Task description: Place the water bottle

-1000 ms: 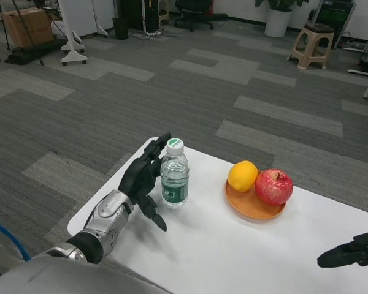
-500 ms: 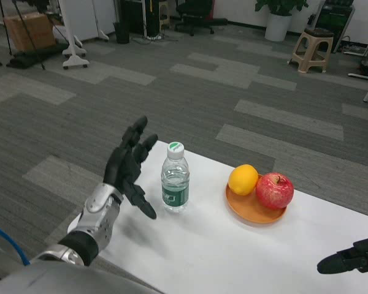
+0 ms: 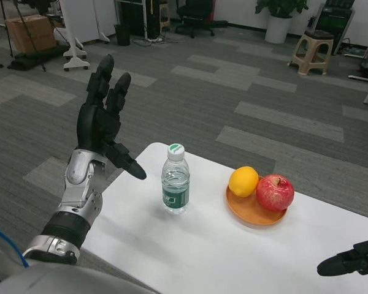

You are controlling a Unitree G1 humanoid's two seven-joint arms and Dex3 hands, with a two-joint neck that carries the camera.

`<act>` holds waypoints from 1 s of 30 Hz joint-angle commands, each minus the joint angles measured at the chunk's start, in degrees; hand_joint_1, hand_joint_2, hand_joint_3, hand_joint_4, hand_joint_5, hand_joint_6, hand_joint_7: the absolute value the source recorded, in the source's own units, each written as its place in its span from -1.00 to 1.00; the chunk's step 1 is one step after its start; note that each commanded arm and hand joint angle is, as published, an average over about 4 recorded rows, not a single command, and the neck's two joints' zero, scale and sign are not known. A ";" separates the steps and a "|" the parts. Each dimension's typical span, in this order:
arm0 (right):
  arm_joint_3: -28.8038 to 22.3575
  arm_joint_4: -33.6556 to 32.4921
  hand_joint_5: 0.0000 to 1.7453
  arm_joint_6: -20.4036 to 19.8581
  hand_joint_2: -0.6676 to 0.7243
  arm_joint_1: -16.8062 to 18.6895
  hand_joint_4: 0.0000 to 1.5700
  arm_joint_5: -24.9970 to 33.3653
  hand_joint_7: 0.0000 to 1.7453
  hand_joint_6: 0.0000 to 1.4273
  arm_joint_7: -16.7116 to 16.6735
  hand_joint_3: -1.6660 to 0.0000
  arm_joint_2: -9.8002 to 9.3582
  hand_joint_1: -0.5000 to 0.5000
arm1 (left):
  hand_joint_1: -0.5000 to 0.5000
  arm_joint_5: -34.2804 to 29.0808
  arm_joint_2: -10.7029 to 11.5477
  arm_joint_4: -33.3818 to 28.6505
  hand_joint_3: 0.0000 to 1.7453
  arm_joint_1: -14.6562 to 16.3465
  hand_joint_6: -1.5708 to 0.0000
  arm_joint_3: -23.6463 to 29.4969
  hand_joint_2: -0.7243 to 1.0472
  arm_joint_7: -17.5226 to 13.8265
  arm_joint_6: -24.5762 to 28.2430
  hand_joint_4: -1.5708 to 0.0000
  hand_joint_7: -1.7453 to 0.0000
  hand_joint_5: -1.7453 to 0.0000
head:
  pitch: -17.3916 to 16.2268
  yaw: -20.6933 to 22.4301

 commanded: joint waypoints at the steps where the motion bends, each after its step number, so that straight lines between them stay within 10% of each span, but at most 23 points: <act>1: -0.18 0.22 -1.00 -0.22 0.82 -0.68 -1.00 0.02 -1.00 -1.00 -0.29 1.00 0.08 -0.25 | -1.00 0.65 0.74 -2.25 -0.90 -1.11 1.00 0.43 -1.00 0.46 0.33 1.00 0.84 0.65 | 0.31 -0.17; 13: -0.23 0.17 -1.00 -0.13 0.82 -1.34 -1.00 0.08 -1.00 -1.00 -0.29 1.00 -0.36 -0.25 | -1.00 0.94 0.85 -4.98 -0.90 -1.39 1.00 -0.67 -1.00 0.52 3.78 1.00 0.84 0.76 | 1.42 -5.68; 30: -2.34 0.96 -1.00 -0.18 0.82 -5.20 -1.00 0.08 -1.00 -1.00 -0.29 1.00 -2.91 -0.25 | -1.00 0.76 1.46 -6.12 -0.90 -2.05 1.00 -3.53 -1.00 -0.09 7.17 1.00 0.84 0.76 | 2.17 -34.75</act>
